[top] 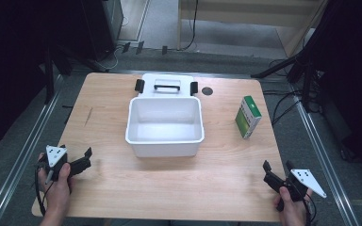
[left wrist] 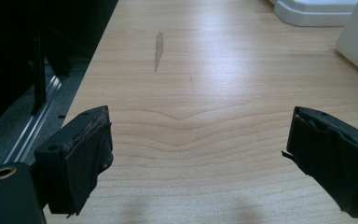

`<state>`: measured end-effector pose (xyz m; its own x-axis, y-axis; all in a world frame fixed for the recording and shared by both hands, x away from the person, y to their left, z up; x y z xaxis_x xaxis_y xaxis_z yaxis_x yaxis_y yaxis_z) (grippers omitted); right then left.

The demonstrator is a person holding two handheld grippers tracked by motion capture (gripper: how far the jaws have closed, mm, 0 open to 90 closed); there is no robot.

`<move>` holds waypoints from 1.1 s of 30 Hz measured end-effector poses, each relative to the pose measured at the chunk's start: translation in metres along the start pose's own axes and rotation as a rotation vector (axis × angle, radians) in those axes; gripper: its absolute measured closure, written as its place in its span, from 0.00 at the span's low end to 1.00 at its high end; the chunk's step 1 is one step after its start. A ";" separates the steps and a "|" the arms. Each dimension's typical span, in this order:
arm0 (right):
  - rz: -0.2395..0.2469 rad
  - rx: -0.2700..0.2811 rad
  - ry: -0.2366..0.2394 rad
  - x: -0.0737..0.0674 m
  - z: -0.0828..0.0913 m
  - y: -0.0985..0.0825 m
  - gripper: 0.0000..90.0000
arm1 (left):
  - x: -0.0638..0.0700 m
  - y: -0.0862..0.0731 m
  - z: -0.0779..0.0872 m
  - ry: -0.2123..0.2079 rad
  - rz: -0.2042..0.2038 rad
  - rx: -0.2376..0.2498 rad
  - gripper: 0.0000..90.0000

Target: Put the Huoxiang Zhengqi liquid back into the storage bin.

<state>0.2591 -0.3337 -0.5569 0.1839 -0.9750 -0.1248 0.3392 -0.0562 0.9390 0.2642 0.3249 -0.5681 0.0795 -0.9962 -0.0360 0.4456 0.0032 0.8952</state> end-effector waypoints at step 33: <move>0.011 0.041 0.083 0.000 0.009 0.007 0.14 | 0.002 0.000 0.000 -0.013 -0.011 -0.015 0.08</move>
<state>0.2527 -0.3358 -0.5475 0.2635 -0.9546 -0.1391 0.2992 -0.0562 0.9525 0.2644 0.3233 -0.5687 0.0630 -0.9972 -0.0400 0.4596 -0.0066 0.8881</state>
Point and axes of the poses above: each handheld gripper's, and its own axes: z roughly backward along the jaws, y roughly out of its top, x roughly to its right, the point moved 4 cm from there along -z, roughly forward along the jaws, and after that the axes turned 6 degrees about y, right-handed, at the moved point
